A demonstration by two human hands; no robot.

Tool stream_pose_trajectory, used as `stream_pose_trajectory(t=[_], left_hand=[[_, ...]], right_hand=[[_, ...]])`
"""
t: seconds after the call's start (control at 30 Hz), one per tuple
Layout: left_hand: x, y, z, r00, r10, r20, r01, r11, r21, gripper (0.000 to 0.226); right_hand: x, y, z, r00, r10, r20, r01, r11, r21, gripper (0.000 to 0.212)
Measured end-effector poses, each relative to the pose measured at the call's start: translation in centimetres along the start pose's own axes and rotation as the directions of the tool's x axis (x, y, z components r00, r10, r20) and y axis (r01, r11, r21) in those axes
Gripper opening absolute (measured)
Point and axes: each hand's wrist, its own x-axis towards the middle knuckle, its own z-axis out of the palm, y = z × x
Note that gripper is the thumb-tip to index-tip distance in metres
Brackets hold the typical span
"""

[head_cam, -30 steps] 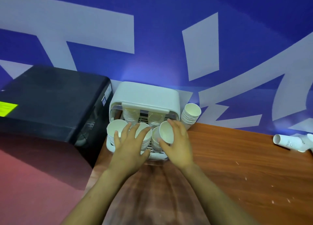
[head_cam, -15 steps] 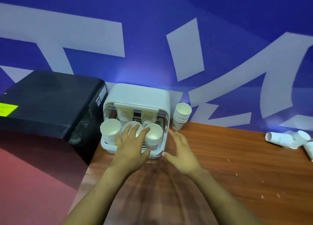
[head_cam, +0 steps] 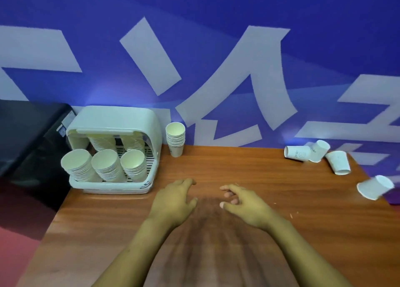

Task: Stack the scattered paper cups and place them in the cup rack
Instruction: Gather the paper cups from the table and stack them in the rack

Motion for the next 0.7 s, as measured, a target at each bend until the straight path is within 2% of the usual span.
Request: stream_pose_trajectory(t=[0.13, 0.27, 0.5, 0.57, 0.7], left_hand=[[0.0, 3.4, 3.2, 0.995, 0.008, 0.102, -0.008, 1.000, -0.004, 0.045], [0.6, 6.0, 4.6, 0.984, 0.076, 0.162, -0.076, 0.997, -0.003, 0.043], [3.3, 5.2, 6.9, 0.980, 0.077, 0.181, -0.049, 0.987, -0.155, 0.038], [3.7, 6.4, 8.6, 0.969, 0.097, 0.227, -0.043, 0.972, -0.232, 0.035], [3.3, 9.7, 11.7, 0.931, 0.167, 0.324, -0.075, 0.958, -0.277, 0.050]], right_hand=[[-2.5, 4.4, -1.3, 0.999, 0.035, 0.029, -0.035, 0.999, 0.002, 0.043], [-3.9, 6.8, -2.6, 0.996, 0.081, 0.039, -0.083, 0.996, 0.042, 0.041], [-6.0, 9.2, -4.2, 0.981, 0.194, -0.030, -0.193, 0.981, 0.018, 0.037], [-6.7, 10.4, -5.2, 0.976, 0.213, -0.049, -0.213, 0.977, 0.006, 0.037], [-7.9, 12.8, -7.3, 0.962, 0.257, -0.094, -0.253, 0.966, 0.050, 0.042]])
